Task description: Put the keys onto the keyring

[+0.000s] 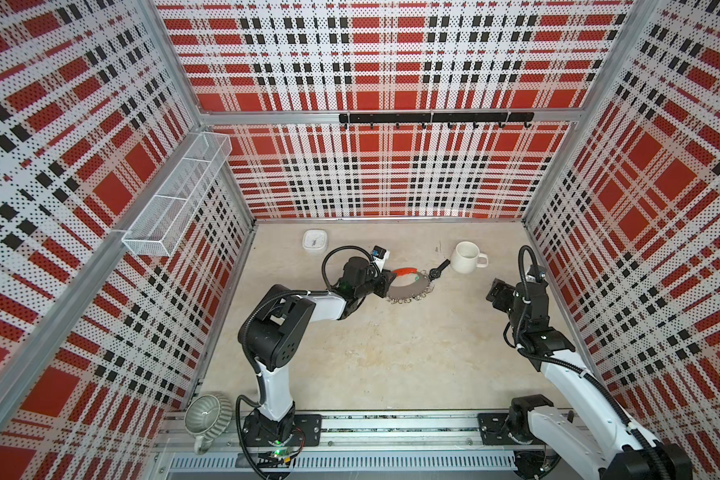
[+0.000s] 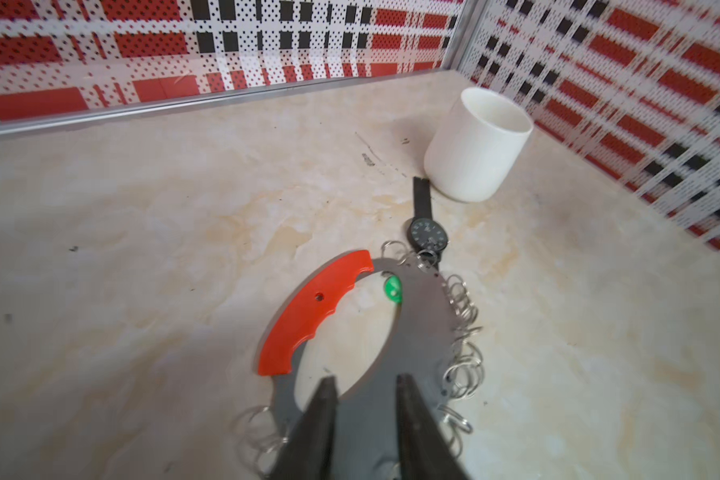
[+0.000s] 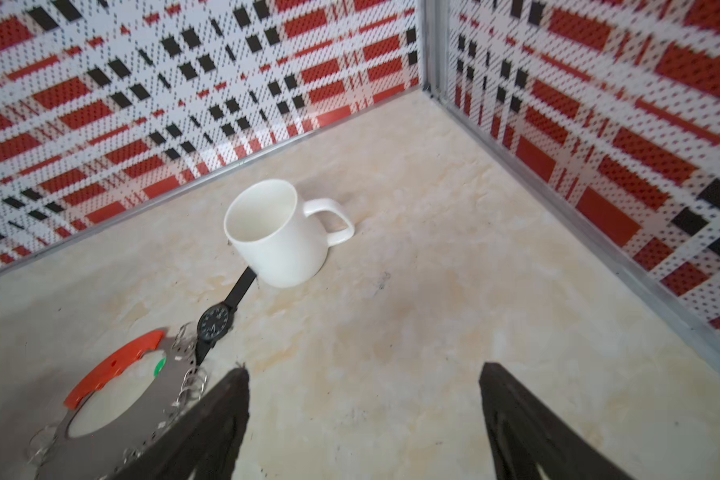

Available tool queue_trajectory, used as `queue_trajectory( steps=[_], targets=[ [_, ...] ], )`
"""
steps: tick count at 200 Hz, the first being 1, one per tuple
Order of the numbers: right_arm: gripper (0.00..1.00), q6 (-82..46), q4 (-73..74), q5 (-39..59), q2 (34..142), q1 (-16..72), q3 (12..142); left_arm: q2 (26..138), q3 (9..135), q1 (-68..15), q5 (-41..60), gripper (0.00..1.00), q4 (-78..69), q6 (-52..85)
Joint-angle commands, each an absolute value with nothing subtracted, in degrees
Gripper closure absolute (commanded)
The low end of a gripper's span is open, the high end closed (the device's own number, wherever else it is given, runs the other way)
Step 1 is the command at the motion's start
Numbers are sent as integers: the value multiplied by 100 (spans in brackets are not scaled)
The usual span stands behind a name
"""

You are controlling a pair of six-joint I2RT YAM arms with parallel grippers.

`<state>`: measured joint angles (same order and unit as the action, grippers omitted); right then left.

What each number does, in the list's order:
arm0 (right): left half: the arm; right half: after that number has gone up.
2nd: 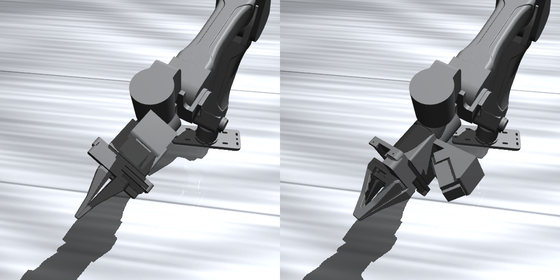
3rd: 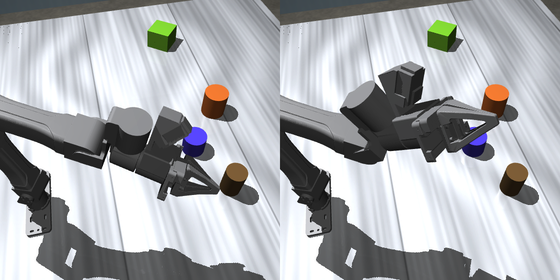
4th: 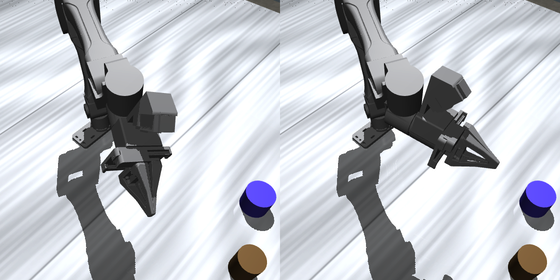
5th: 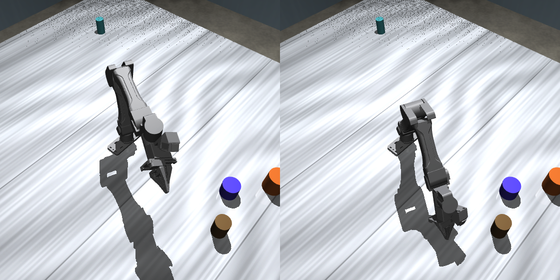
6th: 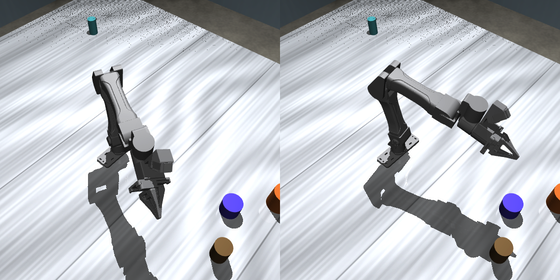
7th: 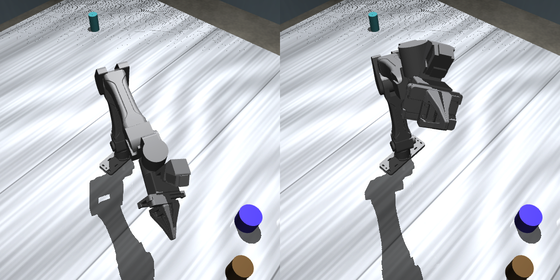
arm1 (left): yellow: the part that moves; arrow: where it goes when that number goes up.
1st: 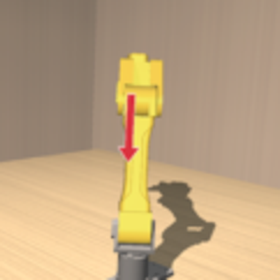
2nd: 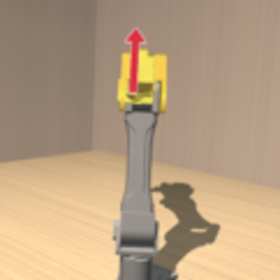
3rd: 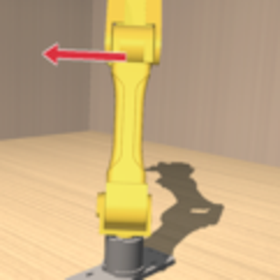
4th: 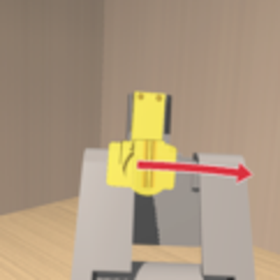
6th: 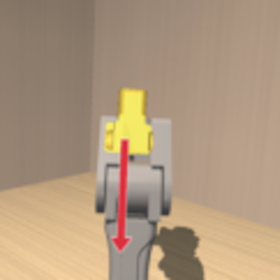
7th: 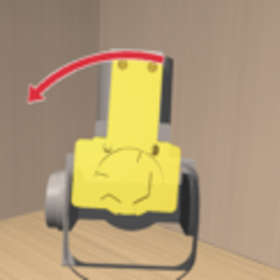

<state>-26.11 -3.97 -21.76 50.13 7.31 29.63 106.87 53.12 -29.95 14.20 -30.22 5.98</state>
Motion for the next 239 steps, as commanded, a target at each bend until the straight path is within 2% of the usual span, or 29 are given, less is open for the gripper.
queue_trajectory(
  steps=[1,31,53,84,128,137,148,161,169,179,203,239],
  targets=[
    [2,-1951,409,-2935,4713,686,2755,9909,4916,-3006,715,2,-2967,647],
    [0,-894,2207,-3117,4942,687,2023,8591,4156,-2955,-476,2,-2962,405],
    [0,-488,3676,-3115,5754,686,1495,7798,3839,-2670,-916,2,-2806,309],
    [1,-753,5383,-2700,6858,687,1178,6881,3252,-2330,-1995,2,-2832,65],
    [0,-227,7618,-2395,8847,677,1189,6281,2643,-1797,-2720,2,-2925,-466],
    [0,-277,7452,-2100,8921,679,1166,6286,2526,-1735,-2903,2,-3032,-510],
    [0,-220,7892,-2376,9237,672,1243,6340,2344,-1652,-3037,2,-3247,-539],
    [0,-446,6994,-2279,8944,611,1409,6403,2116,-1524,-3125,2,-3624,-528],
    [0,-397,7076,-2285,9037,594,1475,6450,2005,-1464,-3093,2,-3825,-421],
    [0,-317,7169,-2339,9107,612,1487,6505,1861,-1100,-2839,2,-4037,-327],
    [0,-311,7170,-2250,9086,606,1474,6680,1335,-811,-2393,2,-5001,-342],
    [0,-321,7103,-2229,9079,613,1494,7541,661,-198,-1375,2,-7358,249]
  ],
)
